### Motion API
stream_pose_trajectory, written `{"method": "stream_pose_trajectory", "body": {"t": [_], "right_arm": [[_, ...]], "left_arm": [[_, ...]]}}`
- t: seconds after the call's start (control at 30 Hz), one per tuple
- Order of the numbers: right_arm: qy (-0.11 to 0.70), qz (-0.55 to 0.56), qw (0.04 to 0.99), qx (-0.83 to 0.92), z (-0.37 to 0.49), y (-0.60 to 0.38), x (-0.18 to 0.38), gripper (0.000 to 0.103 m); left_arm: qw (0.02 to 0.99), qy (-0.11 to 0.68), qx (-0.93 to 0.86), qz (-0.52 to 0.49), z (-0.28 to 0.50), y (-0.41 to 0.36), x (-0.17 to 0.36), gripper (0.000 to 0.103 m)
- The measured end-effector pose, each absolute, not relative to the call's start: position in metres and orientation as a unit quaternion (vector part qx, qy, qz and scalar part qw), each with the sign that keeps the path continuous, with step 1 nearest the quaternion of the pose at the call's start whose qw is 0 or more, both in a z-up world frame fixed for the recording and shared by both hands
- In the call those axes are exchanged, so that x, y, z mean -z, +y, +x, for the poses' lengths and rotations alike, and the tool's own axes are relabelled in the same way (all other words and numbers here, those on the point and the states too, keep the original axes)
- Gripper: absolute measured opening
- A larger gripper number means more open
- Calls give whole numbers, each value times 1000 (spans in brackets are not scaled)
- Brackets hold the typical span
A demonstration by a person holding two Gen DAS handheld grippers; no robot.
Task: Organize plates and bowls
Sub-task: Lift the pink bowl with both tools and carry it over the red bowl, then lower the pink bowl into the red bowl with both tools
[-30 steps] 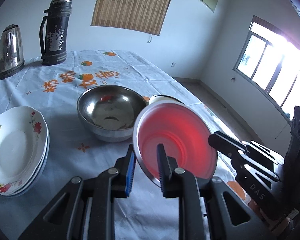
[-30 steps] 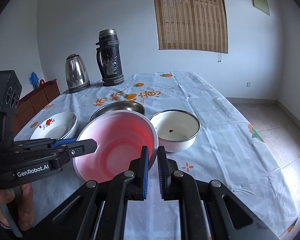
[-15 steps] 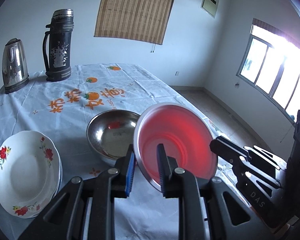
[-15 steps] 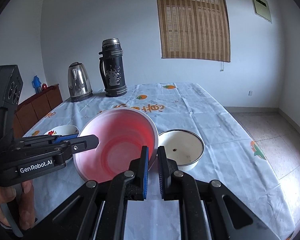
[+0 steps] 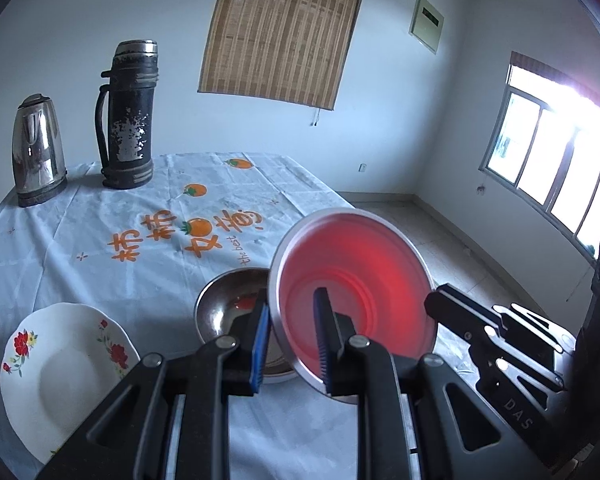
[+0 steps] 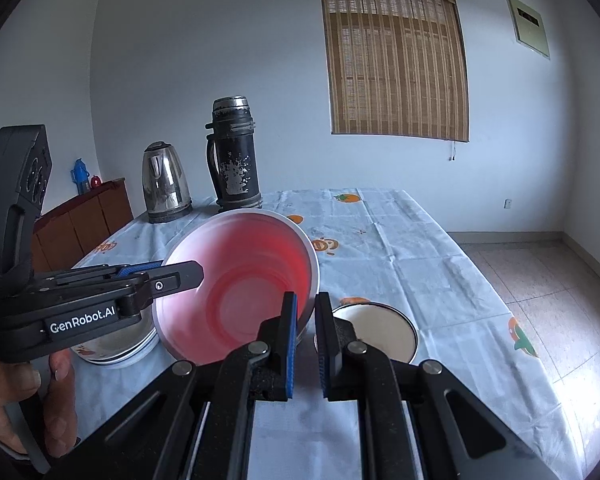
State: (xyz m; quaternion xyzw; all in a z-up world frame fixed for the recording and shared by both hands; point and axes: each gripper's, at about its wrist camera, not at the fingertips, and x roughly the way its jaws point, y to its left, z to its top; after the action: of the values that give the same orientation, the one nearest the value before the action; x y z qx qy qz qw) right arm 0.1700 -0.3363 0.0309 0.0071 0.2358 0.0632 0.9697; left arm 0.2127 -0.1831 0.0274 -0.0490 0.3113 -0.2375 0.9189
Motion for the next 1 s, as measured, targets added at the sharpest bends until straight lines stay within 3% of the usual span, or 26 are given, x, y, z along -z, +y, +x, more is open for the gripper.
{"method": "stream_pose_trajectory", "body": {"t": [1.0], "right_arm": [[297,2,953,-68,240,-320,-6,10]], "left_arm": [[896,374,221,-93,276,-166,8,19]]}}
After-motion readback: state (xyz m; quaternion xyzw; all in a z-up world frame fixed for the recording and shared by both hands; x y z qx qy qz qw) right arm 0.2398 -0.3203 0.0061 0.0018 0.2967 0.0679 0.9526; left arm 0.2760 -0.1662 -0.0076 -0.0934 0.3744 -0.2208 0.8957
